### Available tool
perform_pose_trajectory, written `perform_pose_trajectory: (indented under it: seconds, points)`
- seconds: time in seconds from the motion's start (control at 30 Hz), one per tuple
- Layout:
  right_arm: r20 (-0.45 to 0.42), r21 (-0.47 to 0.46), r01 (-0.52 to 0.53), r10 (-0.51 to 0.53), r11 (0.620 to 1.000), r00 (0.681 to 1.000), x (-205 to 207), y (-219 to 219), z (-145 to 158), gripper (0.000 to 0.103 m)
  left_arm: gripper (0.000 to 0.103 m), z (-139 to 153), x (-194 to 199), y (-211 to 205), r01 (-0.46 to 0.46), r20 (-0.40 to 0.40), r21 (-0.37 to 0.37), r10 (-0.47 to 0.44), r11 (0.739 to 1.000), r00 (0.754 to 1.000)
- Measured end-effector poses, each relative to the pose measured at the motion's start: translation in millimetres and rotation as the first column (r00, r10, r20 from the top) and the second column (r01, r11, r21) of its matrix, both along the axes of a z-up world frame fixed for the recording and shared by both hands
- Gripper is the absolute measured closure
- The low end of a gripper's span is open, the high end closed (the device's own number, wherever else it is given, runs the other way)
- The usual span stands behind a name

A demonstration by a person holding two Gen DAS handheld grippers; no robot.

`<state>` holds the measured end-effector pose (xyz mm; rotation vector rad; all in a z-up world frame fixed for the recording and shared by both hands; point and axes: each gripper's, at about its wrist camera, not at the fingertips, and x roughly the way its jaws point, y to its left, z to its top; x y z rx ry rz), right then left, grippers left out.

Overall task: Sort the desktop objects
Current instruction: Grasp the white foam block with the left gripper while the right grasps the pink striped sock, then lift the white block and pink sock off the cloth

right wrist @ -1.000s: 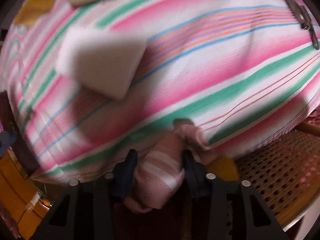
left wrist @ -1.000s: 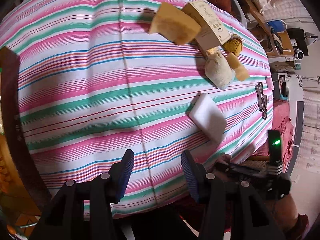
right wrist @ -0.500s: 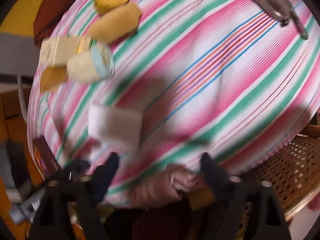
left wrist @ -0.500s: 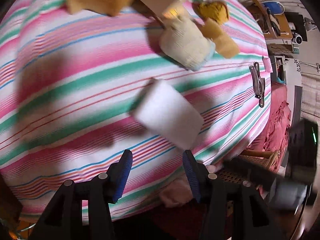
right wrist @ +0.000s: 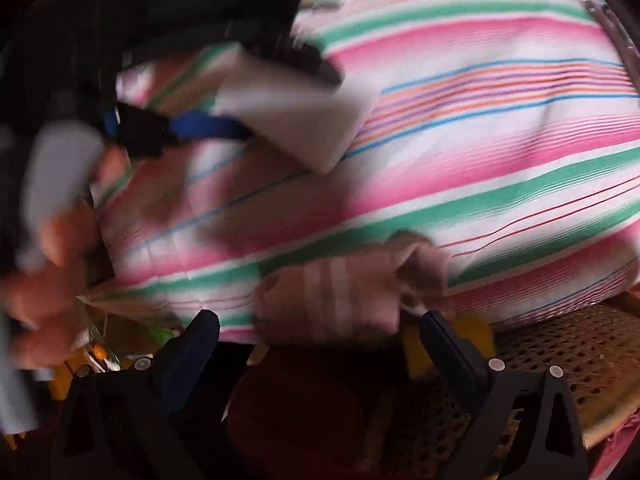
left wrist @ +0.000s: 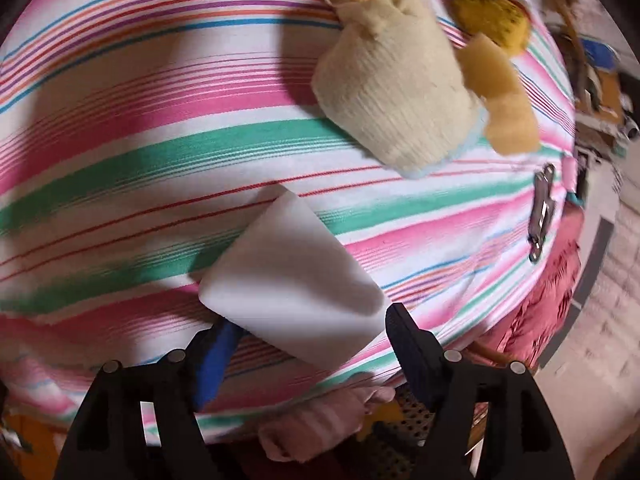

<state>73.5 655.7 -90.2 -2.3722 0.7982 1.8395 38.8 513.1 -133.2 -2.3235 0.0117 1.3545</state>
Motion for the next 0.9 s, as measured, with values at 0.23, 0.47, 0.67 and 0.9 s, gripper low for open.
perform_pose_trajectory:
  seconds: [0.23,0.47,0.67,0.9]
  points:
    - [0.065,0.023,0.029,-0.03,0.999,0.997,-3.1,-0.3,-32.3,0.046,0.07,0.0,-7.6,-28.0,-0.047,0.012,0.03,0.047,0.998,0.999]
    - [0.006,-0.034,0.149,-0.148,0.988,0.989,-7.7,24.4,-25.6,0.058,0.087,10.1,-21.3,-68.0,-0.077,-0.028,0.095,0.08,0.992,0.996]
    - [-0.132,0.003,0.226,-0.223,0.974,0.966,-19.8,62.9,13.3,0.06,0.09,24.2,-51.2,-81.2,-0.073,-0.117,0.091,0.084,0.993,0.99]
    - [-0.162,0.079,0.264,-0.249,0.961,0.955,-43.6,106.0,15.9,0.06,0.047,45.1,-49.8,-69.1,-0.065,-0.193,0.061,0.075,0.996,0.978]
